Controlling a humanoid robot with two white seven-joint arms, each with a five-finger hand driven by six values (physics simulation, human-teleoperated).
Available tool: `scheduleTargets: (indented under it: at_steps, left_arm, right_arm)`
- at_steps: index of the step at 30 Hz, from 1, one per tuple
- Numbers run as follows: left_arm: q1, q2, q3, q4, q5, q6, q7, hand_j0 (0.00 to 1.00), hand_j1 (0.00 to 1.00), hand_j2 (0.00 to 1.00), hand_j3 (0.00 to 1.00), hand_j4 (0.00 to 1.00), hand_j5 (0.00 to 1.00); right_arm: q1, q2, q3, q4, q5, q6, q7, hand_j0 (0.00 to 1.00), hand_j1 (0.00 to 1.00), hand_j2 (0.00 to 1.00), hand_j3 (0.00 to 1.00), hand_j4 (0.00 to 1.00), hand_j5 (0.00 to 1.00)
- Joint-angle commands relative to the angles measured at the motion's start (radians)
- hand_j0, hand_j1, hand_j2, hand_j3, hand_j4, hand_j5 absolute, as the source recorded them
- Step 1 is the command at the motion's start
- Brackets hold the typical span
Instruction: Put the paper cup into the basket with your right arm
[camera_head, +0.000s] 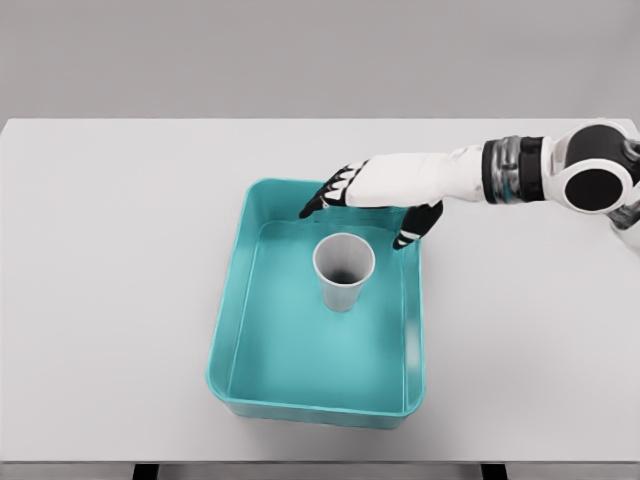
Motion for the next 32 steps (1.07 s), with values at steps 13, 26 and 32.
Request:
scheduleTargets:
  at_steps: [13,26,32]
  left_arm:
    - [0.0,0.0,0.0,0.0,-0.001,0.0,0.0,1.0,1.0,1.0,1.0,1.0,1.0]
    - [0.0,0.0,0.0,0.0,0.001,0.0,0.0,1.0,1.0,1.0,1.0,1.0,1.0]
    - [0.0,0.0,0.002,0.0,0.005,0.0,-0.002,1.0,1.0,1.0,1.0,1.0,1.0]
  right_arm:
    - [0.368,-0.085,-0.642,-0.002,-0.104,-0.21,0.0,0.99,0.99,0.99,0.99,0.99,0.99]
    - [0.678,-0.084,-0.872,-0.002,-0.107,-0.367,0.0,0.99,0.99,0.99,0.99,0.99,0.99]
    - [0.69,-0.084,-0.872,-0.001,-0.107,-0.367,0.0,1.0,1.0,1.0,1.0,1.0,1.0]
